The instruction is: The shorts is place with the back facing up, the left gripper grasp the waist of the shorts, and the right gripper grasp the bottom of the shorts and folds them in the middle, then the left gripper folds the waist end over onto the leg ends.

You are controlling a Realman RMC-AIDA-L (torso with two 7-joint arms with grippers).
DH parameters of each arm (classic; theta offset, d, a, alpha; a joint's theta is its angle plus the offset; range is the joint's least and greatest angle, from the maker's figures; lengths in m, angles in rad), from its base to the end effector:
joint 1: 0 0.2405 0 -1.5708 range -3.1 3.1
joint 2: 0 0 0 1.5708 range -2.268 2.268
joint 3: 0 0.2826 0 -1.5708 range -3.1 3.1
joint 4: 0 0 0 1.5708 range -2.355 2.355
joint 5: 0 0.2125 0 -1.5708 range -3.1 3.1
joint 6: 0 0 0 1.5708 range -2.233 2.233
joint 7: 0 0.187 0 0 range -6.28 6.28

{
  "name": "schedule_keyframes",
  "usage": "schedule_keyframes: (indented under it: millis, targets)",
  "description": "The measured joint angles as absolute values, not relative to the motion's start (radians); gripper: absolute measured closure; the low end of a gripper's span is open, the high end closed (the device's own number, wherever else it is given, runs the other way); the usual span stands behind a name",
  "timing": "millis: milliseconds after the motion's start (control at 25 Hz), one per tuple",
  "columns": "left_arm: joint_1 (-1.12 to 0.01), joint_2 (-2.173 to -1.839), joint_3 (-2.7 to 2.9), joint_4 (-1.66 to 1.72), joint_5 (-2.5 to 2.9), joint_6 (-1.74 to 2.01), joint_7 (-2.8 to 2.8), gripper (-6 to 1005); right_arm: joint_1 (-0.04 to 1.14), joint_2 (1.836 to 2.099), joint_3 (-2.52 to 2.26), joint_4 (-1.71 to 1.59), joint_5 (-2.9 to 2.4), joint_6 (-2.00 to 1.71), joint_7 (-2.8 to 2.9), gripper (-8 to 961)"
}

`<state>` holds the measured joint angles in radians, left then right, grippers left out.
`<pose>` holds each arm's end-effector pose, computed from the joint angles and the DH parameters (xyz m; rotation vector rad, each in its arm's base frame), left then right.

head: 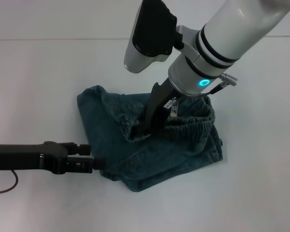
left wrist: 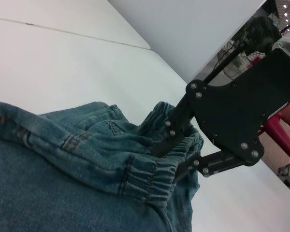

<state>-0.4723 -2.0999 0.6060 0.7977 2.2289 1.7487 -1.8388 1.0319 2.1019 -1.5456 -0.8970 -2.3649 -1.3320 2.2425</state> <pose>-0.2893 0.3140 -0.0423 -2.7437 -1.2836 -0.5869 0.1029 0.4117 -0.1422 -2.9732 0.2333 -0.4851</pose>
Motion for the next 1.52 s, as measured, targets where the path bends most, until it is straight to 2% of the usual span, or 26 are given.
schedule_keyframes:
  millis: [80,200,360,640,880,1280,1520]
  targets:
    - [-0.474,-2.100,0.607,0.798,2.229,1.749,-1.841,51,1.029,2.101,-1.544,-0.901,-2.364,-1.329,2.241,560]
    - [-0.474,-2.101,0.607,0.798,2.229,1.748,-1.842,51,1.022,2.100,-1.541,-0.908,-2.364,-1.321,2.241,799]
    - [-0.475,-2.102,0.607,0.798,2.229,1.747,-1.842,51,0.995,2.097,-1.503,-0.925,-2.363,-1.318,2.240,820]
    - [-0.474,-2.100,0.607,0.798,2.229,1.747,-1.842,50,0.874,2.090,-1.256,-0.980,-2.334,-1.315,2.219,858]
    - [-0.477,-2.100,0.607,0.798,2.229,1.741,-1.835,50,0.782,2.089,-1.097,-0.942,-2.326,-1.264,2.224,853]
    - [-0.480,-2.099,0.605,0.798,2.228,1.735,-1.820,51,0.731,2.081,-0.985,-0.821,-2.330,-1.142,2.218,846]
    - [-0.479,-2.098,0.595,0.802,2.221,1.736,-1.818,51,0.665,2.083,-0.953,-0.888,-2.206,-1.192,2.132,636]
